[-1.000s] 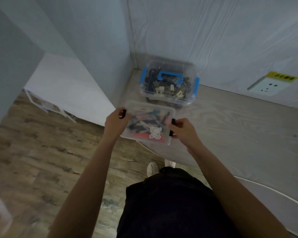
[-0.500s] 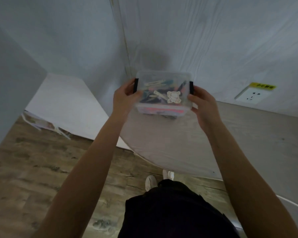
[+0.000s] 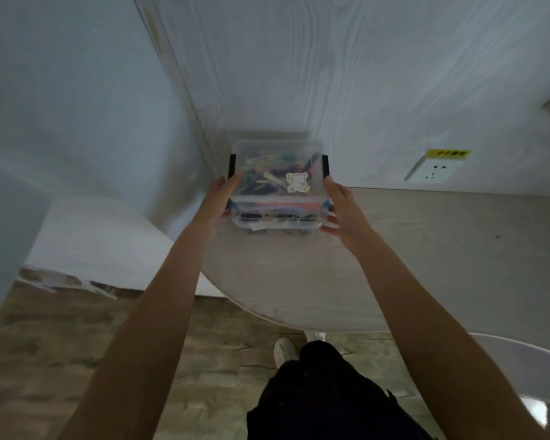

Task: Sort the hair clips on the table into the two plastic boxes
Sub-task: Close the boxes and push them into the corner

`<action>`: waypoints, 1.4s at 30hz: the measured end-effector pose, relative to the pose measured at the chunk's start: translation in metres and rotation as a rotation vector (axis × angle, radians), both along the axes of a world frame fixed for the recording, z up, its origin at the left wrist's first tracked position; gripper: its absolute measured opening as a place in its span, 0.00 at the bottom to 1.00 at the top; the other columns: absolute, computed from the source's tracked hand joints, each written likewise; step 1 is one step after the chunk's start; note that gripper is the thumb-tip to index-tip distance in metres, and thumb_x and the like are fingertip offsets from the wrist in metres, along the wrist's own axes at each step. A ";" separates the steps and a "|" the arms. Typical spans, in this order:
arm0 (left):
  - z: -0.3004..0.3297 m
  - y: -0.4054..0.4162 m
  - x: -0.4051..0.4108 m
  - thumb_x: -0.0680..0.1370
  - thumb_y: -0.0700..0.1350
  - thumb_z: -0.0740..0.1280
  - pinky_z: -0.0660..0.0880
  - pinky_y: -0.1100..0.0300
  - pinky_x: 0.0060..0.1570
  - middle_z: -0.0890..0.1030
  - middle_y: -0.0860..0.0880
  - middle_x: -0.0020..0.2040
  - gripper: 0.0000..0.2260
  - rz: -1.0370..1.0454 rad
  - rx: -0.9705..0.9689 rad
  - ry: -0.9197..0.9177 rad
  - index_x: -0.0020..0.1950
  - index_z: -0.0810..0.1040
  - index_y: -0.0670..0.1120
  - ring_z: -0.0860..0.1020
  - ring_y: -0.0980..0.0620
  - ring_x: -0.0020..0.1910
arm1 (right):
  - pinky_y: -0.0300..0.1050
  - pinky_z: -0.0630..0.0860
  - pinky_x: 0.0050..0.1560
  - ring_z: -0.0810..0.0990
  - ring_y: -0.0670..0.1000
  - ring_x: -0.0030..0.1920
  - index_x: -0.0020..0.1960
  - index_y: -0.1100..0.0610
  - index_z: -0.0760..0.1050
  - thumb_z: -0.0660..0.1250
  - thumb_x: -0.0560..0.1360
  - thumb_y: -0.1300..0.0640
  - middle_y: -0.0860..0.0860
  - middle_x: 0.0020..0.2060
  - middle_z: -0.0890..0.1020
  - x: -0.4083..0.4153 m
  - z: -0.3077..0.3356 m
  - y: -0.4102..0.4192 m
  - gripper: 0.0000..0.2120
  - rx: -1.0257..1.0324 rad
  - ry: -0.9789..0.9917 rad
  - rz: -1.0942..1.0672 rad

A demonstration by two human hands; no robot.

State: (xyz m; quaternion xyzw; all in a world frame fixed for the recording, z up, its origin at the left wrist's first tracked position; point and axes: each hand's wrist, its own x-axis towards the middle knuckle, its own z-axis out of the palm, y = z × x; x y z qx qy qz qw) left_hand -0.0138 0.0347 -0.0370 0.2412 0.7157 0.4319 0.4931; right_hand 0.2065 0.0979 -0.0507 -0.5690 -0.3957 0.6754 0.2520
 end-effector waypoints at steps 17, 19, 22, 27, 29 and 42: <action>0.014 -0.002 0.147 0.76 0.49 0.67 0.70 0.56 0.52 0.76 0.50 0.59 0.25 -0.188 0.114 -0.124 0.70 0.65 0.50 0.77 0.54 0.52 | 0.48 0.74 0.49 0.78 0.51 0.53 0.65 0.45 0.68 0.69 0.61 0.33 0.50 0.55 0.77 0.166 -0.005 -0.052 0.35 0.174 0.168 -0.283; 0.016 0.007 0.184 0.76 0.48 0.66 0.71 0.57 0.52 0.77 0.51 0.56 0.24 -0.223 0.114 -0.132 0.71 0.64 0.50 0.77 0.55 0.50 | 0.45 0.74 0.49 0.78 0.50 0.51 0.64 0.46 0.70 0.71 0.56 0.29 0.50 0.53 0.77 0.202 -0.003 -0.053 0.41 0.193 0.174 -0.358; 0.012 0.020 0.242 0.75 0.49 0.67 0.70 0.56 0.52 0.77 0.52 0.56 0.26 -0.293 0.110 -0.151 0.71 0.63 0.52 0.76 0.57 0.51 | 0.42 0.73 0.46 0.77 0.48 0.46 0.62 0.50 0.72 0.71 0.54 0.29 0.49 0.47 0.77 0.259 -0.002 -0.051 0.42 0.207 0.190 -0.456; 0.004 0.036 0.352 0.74 0.49 0.69 0.70 0.53 0.56 0.75 0.51 0.56 0.28 -0.279 0.066 -0.221 0.71 0.62 0.51 0.75 0.59 0.49 | 0.42 0.73 0.47 0.78 0.48 0.50 0.57 0.45 0.73 0.71 0.55 0.30 0.48 0.51 0.78 0.361 -0.002 -0.034 0.35 0.265 0.122 -0.558; 0.002 0.043 0.388 0.73 0.50 0.70 0.72 0.54 0.55 0.76 0.52 0.53 0.26 -0.262 0.057 -0.228 0.68 0.66 0.51 0.76 0.56 0.50 | 0.41 0.73 0.45 0.78 0.47 0.49 0.57 0.46 0.73 0.70 0.61 0.32 0.47 0.51 0.78 0.396 -0.005 -0.023 0.30 0.310 0.099 -0.560; -0.005 0.103 0.526 0.72 0.51 0.70 0.69 0.64 0.30 0.74 0.49 0.38 0.09 -0.251 0.126 -0.168 0.45 0.77 0.47 0.74 0.54 0.35 | 0.45 0.64 0.67 0.69 0.58 0.65 0.66 0.63 0.66 0.63 0.74 0.50 0.60 0.64 0.71 0.492 -0.036 0.010 0.26 0.665 -0.517 -0.580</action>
